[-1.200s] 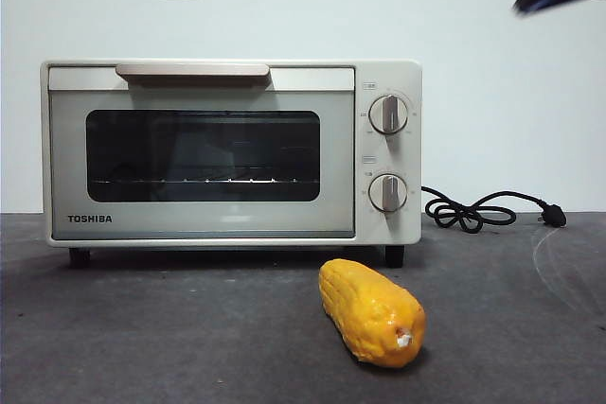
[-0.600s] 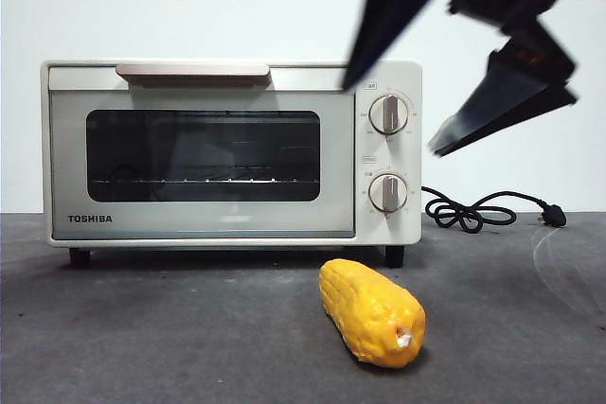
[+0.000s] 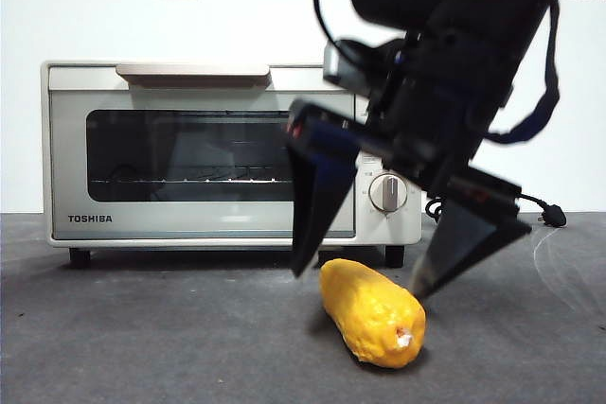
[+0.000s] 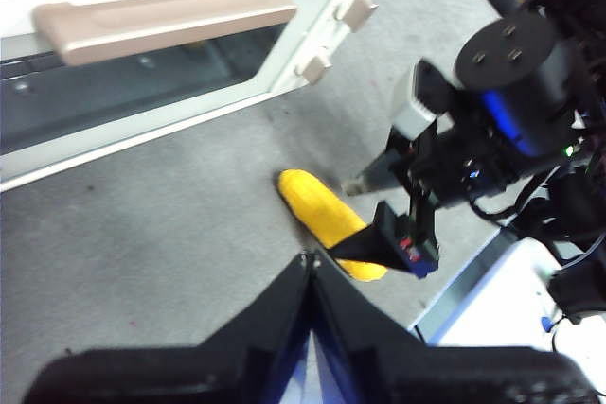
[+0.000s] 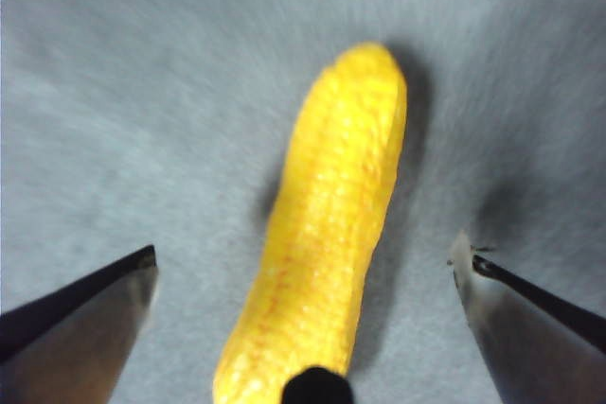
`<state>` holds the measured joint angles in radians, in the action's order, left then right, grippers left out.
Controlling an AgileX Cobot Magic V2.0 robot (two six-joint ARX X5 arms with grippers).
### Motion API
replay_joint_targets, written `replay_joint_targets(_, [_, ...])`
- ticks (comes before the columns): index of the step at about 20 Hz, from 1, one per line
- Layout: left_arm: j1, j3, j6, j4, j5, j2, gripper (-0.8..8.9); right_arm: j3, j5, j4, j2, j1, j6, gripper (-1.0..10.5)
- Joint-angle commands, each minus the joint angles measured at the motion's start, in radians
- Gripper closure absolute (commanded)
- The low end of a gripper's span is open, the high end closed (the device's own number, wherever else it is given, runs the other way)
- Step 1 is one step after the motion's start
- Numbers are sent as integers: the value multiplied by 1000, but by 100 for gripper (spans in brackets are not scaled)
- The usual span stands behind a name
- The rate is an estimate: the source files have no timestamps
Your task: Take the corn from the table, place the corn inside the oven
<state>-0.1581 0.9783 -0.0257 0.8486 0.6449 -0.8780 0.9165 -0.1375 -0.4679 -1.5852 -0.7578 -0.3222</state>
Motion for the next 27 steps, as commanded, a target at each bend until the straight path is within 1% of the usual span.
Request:
replay_joint_targets(1, [-3, 0, 13, -1, -15, -1, 815, 5, 12, 20, -27, -11, -27, 469])
replay_joint_targets(2, [-3, 0, 13, -1, -24, -1, 815, 5, 16, 24, -30, -16, -27, 537])
replay_joint_targets(3, [-3, 0, 13, -1, -32, -1, 815, 5, 19, 26, -30, -16, -27, 654])
replay_joint_targets(5, [-3, 0, 13, -1, -47, -6, 815, 5, 36, 27, -30, -22, -26, 925])
replay_joint_targets(6, [-3, 0, 13, -2, -47, -9, 815, 5, 50, 26, -30, -22, -20, 958])
replay_joint_targets(8, [-3, 0, 13, -4, -47, -17, 815, 5, 68, 25, -30, -22, -13, 958])
replay_joint_targets(12, [-3, 0, 20, -33, -47, -45, 815, 11, 63, 13, -14, -22, 5, 958])
replay_joint_targets(14, [-3, 0, 19, -81, -45, -62, 815, 25, 47, -12, 11, -29, 6, 958])
replay_joint_targets(15, [-3, 0, 16, -113, -42, -71, 816, 36, 39, -29, 29, -35, 10, 958])
replay_joint_targets(18, [-18, 0, -39, -276, -42, -109, 818, 88, -1, -75, 117, -55, 19, 958])
replay_joint_targets(20, [-32, 0, -77, -402, -43, -140, 819, 126, -8, -101, 188, -69, 29, 958])
replay_joint_targets(22, [-47, 11, -91, -491, -43, -183, 819, 158, -8, -119, 261, -74, 46, 958])
replay_joint_targets(27, [-70, 99, -86, -480, -43, -302, 819, 202, 2, -186, 385, -74, 47, 958])
